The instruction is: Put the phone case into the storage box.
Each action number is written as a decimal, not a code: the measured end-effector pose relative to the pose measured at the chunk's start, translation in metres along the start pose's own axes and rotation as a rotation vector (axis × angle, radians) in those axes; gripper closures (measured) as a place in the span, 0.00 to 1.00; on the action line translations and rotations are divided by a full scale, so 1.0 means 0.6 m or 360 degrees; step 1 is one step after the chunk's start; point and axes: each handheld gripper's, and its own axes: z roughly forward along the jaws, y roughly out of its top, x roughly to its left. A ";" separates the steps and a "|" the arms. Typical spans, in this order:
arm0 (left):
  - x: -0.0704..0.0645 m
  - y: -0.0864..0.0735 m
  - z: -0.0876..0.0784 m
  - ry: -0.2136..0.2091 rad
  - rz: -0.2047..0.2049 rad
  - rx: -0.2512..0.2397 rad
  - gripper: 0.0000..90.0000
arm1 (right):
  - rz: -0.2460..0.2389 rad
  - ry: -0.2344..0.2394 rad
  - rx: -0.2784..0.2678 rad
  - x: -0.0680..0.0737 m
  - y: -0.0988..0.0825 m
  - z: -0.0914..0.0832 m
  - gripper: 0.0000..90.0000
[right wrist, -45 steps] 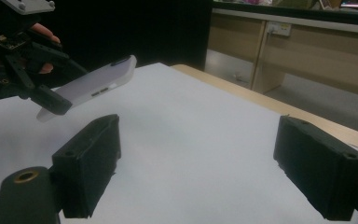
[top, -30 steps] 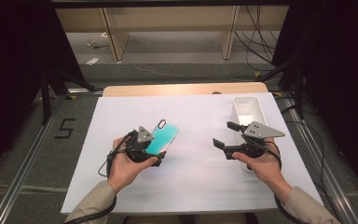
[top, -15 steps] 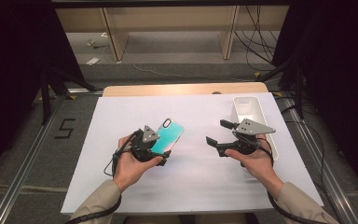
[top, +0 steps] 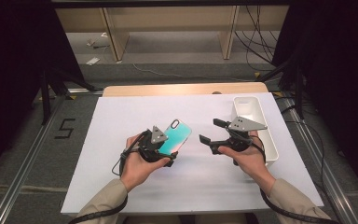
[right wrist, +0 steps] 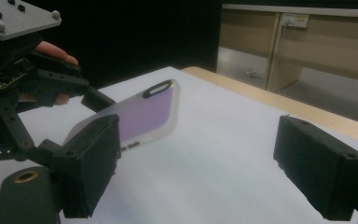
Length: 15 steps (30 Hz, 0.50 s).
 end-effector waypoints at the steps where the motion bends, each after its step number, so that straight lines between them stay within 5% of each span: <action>1: -0.002 0.001 0.001 -0.0007 0.0007 0.0003 0.19 | -0.0001 0.0007 0.0004 0.001 0.001 0.003 0.17; 15: -0.028 0.016 0.016 -0.0048 0.0057 -0.0023 0.19 | 0.0045 0.0051 0.0010 0.008 0.007 0.041 0.17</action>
